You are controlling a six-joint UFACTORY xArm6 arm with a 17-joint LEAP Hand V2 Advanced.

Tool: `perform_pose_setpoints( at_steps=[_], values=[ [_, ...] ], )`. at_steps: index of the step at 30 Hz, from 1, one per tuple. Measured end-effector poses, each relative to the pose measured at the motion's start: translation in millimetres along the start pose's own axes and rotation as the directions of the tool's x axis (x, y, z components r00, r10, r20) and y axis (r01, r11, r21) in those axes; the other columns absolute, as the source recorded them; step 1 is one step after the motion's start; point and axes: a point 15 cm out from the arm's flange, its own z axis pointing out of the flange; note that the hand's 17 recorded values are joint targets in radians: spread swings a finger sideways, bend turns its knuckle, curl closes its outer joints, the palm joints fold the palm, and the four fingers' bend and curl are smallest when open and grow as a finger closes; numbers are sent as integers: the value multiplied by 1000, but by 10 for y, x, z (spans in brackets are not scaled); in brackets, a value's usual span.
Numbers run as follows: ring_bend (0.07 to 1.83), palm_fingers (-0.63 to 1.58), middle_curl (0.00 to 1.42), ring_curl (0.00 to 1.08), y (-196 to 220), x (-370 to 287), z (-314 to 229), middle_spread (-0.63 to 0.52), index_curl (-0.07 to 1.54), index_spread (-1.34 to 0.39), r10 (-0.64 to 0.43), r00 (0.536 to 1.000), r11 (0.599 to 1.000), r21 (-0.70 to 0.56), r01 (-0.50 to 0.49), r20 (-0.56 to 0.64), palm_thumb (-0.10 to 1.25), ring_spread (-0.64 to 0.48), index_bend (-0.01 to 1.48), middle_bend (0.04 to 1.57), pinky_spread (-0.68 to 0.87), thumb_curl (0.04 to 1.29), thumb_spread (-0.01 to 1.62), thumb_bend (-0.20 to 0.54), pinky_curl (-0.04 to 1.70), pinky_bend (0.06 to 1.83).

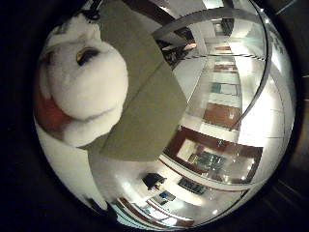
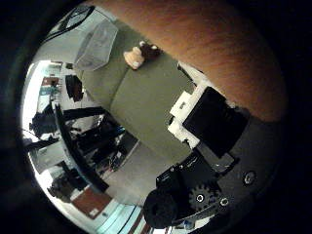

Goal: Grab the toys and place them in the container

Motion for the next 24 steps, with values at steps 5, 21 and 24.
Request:
perform_pose_setpoints(
  at_steps=[5, 21, 24],
  values=[
    [1238, 1094, 811, 972, -358, -517, -668, -136, 911, -233, 18, 990, 995, 91, -31, 143, 1039, -289, 1119, 1338, -188, 626, 1088, -13, 772, 1449],
    [1225, 1103, 800, 982, -1979, -2129, -2125, -134, 903, -232, -153, 957, 956, 281, 81, 246, 1038, -290, 1116, 1350, -197, 661, 1048, -12, 836, 1419],
    [1224, 1103, 797, 984, -2170, -2429, -2235, -133, 903, -232, -182, 950, 951, 292, 104, 255, 1039, -291, 1116, 1352, -197, 667, 1045, -13, 841, 1415]
  ],
)
